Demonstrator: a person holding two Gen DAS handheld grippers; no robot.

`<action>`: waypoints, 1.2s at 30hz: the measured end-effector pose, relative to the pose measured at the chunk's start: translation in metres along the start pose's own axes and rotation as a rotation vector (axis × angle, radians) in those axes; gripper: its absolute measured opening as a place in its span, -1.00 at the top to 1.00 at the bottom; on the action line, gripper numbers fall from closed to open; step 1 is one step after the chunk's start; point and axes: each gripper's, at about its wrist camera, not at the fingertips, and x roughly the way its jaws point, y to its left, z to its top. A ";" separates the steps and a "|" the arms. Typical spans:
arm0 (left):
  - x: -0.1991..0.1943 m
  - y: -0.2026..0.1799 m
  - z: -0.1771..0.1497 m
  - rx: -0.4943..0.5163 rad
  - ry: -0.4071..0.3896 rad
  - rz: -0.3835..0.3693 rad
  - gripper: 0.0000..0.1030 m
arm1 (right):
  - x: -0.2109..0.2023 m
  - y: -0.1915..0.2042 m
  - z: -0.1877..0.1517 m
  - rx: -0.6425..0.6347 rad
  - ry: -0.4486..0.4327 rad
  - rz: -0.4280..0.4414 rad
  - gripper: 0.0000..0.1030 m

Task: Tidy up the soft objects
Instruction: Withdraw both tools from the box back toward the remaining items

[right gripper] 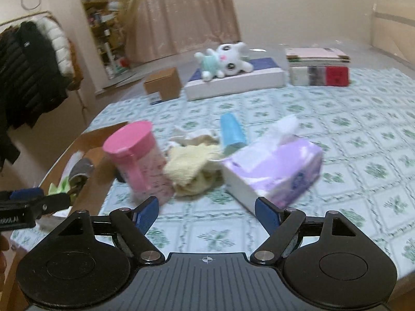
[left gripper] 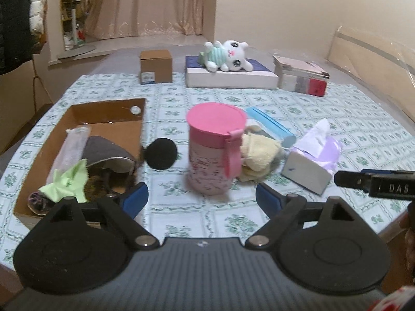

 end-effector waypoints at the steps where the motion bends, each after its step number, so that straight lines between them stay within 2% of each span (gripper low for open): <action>1: 0.001 -0.002 0.000 0.002 0.003 -0.002 -0.72 | -0.001 -0.003 0.000 0.008 0.000 -0.004 -0.57; 7: 0.008 -0.007 -0.001 0.016 0.018 -0.011 -0.72 | -0.001 -0.011 0.002 0.029 0.007 0.001 -0.57; 25: 0.024 0.009 0.010 0.047 0.035 -0.041 -0.72 | 0.015 -0.018 0.007 0.033 0.026 0.007 -0.57; 29: 0.030 0.017 0.018 0.112 0.045 -0.060 -0.71 | 0.019 -0.019 0.012 0.009 0.029 0.010 -0.57; 36: 0.042 0.042 0.039 0.229 0.058 -0.046 -0.71 | 0.025 -0.019 0.033 -0.051 0.008 0.014 -0.57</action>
